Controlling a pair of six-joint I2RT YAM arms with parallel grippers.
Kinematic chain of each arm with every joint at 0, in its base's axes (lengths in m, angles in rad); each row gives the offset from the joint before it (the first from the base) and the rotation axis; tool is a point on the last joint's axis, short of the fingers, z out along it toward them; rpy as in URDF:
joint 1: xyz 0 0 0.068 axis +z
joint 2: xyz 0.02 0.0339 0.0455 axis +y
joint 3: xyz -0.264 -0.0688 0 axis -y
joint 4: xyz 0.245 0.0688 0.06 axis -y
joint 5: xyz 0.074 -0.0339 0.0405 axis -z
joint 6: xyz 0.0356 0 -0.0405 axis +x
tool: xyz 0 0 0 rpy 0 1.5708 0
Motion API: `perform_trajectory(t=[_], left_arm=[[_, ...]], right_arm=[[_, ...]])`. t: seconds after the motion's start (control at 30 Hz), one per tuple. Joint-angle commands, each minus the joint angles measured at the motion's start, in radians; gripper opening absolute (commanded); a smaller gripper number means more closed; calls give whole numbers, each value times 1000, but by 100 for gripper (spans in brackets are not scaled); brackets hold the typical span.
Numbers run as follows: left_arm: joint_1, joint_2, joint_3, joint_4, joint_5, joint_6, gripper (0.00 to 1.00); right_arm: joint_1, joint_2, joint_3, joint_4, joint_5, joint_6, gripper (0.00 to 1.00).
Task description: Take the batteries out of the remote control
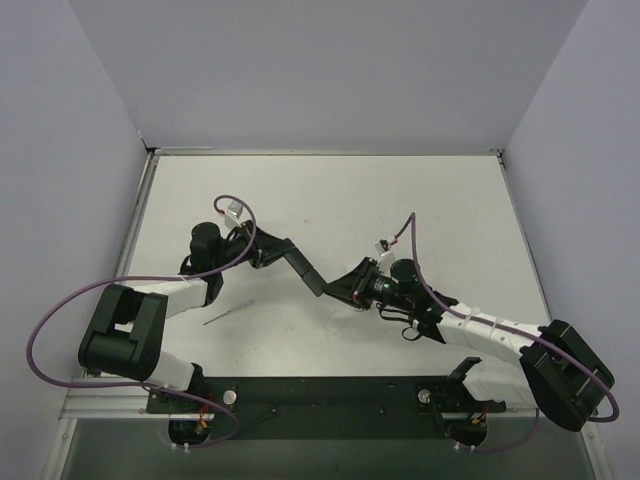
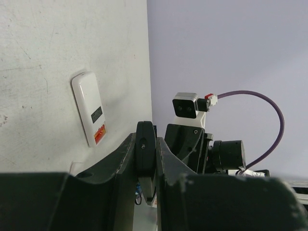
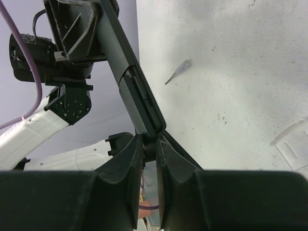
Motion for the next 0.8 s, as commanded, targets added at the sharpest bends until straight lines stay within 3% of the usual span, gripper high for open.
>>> perform_trajectory(t=[0.0,0.13,0.53,0.77], left_arm=[[8,-10,22,53,-12,-34,0],[10,-17,18,58,-14,-41,0],[26,-10,27,1,-26,49,0],[19,-7,129,-377,-87,348,0]], right_arm=[[-1,-33,-11,21,11,-21,8],[-3,-45,-20,30,16,-18,0],[-6,-108,-31,-18,52,-32,0],[-16,-181,-21,-130,94,-71,0]])
